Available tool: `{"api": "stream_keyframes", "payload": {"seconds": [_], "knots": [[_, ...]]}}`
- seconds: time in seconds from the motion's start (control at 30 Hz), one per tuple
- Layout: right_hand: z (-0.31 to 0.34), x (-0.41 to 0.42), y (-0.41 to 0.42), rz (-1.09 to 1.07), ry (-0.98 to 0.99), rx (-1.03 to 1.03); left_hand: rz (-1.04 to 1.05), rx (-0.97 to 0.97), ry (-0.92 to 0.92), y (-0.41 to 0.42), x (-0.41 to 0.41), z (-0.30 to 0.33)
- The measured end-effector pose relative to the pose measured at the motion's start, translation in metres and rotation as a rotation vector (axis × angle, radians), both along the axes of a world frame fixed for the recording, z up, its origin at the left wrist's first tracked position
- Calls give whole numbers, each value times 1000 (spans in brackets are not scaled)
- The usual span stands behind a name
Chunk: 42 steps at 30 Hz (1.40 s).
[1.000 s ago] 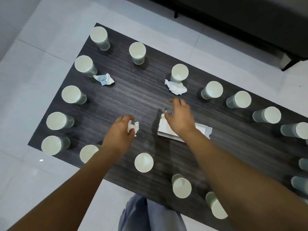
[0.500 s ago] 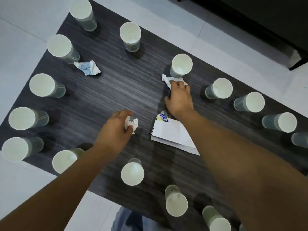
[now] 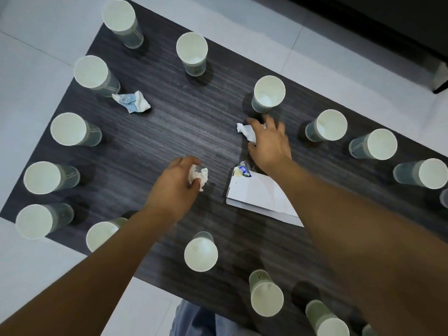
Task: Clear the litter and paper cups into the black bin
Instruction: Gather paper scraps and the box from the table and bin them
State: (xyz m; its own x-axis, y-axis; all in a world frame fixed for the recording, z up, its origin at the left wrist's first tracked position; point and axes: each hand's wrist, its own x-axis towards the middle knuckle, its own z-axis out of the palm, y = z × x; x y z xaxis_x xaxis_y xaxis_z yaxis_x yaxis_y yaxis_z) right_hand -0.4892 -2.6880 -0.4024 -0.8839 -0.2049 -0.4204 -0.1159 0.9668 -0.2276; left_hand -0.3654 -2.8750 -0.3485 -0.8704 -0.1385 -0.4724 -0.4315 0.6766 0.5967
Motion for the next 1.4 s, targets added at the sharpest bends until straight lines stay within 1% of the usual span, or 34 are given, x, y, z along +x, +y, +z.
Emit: {"api": "stream_keyframes", "payload": {"seconds": [0.1, 0.2, 0.37, 0.53, 0.7, 0.87, 1.03, 1.2, 1.3, 1.4], "knots": [[-6, 8, 0, 30, -29, 9, -15, -12, -3, 0, 1, -3], [-8, 21, 3, 65, 0, 26, -28, -24, -16, 2, 4, -3], [8, 36, 12, 30, 30, -8, -65, -36, -18, 11, 7, 7], [55, 61, 25, -40, 89, -98, -146, -50, -1, 24, 8, 38], [124, 106, 38, -149, 113, -127, -222, -61, 15, 36, 22, 85], [197, 177, 55, -306, 122, -79, -358, -52, 30, 57, 54, 138], [255, 264, 81, -490, 138, -40, -554, -27, 59, 99, 99, 191], [294, 359, 116, -676, 164, 13, -775, 3, 91, 154, 153, 233], [311, 414, 140, -805, 180, 24, -920, -15, 97, 194, 186, 251], [327, 478, 169, -964, 230, 41, -1050, 1, 121, 243, 230, 269]]}}
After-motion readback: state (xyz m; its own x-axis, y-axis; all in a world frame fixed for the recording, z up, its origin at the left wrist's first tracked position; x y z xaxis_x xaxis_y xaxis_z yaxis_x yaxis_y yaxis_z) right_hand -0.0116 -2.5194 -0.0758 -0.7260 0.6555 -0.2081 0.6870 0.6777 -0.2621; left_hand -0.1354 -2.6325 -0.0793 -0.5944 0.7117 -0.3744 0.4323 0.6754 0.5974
